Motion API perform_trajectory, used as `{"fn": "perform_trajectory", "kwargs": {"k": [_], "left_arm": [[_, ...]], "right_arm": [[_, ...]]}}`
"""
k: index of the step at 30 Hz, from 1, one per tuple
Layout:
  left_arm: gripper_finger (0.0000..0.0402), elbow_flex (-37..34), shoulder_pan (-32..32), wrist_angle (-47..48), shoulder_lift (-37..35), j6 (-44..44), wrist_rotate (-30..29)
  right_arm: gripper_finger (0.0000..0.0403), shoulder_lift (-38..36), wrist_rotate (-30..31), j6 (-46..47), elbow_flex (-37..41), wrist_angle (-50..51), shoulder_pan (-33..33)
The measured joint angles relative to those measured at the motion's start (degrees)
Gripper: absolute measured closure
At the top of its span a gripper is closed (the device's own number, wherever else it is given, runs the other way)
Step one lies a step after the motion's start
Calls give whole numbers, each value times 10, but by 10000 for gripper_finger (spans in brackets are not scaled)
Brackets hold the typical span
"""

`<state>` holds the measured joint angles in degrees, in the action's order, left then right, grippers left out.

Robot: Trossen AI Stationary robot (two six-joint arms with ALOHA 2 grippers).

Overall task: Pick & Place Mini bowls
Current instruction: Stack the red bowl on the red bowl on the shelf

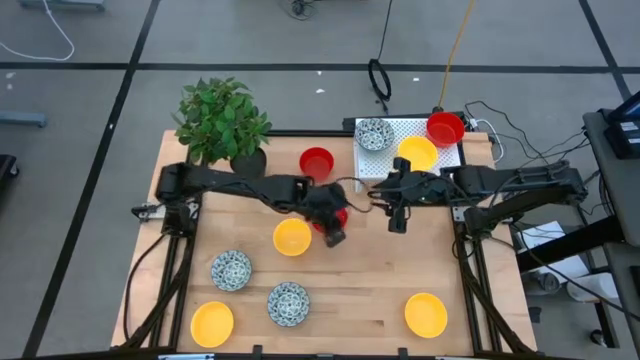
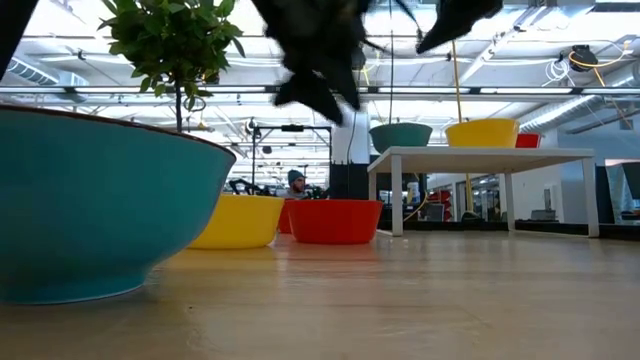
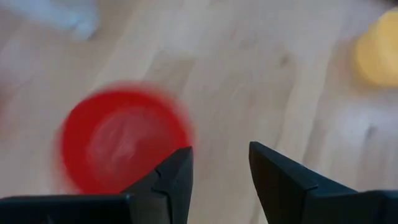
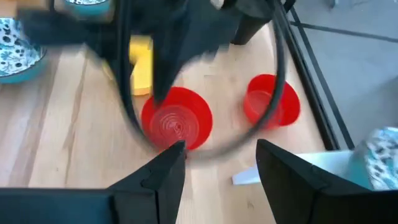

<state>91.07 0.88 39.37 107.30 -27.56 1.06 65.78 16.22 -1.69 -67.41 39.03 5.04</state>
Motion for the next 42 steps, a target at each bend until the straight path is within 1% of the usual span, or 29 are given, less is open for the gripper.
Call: {"fn": "perform_trajectory", "kwargs": {"k": [1, 3, 7, 9, 11, 13, 16, 19, 21, 26, 32, 36, 39, 42], "left_arm": [[240, 0, 1, 20, -14, -12, -4], [240, 1, 5, 69, -45, -41, -9], [240, 1, 22, 149, -94, -89, -5], [240, 1, 34, 184, -116, -111, 1], [240, 1, 48, 206, -133, -131, 1], [240, 1, 59, 219, -137, -151, 1], [240, -1, 80, 233, -140, -166, 0], [240, 0, 95, 239, -137, -168, 0], [240, -7, 102, 238, -134, -175, 0], [240, -23, 112, 243, -136, -225, -1], [240, -25, 128, 246, -136, -244, 2], [240, -25, 136, 248, -136, -257, 1], [240, -25, 144, 248, -136, -262, 1], [240, -25, 150, 251, -136, -266, 1]], "right_arm": [[220, 0, -4, -4, 15, -19, -2], [220, 2, -32, -10, 49, -90, -10], [220, 12, -131, 3, 135, -238, -30], [220, 31, -168, 15, 176, -308, -40], [220, 55, -187, 22, 207, -363, -46], [220, 89, -195, 19, 220, -394, -51], [220, 141, -198, -9, 216, -407, -51], [220, 184, -224, -36, 201, -409, -51], [220, 211, -230, -43, 192, -407, -50], [220, 253, -240, -74, 187, -409, -48], [225, 290, -235, -145, 187, -417, -44], [244, 306, -206, -176, 187, -422, -42], [260, 303, -205, -177, 187, -421, -42], [269, 275, -207, -162, 187, -419, -41]]}}
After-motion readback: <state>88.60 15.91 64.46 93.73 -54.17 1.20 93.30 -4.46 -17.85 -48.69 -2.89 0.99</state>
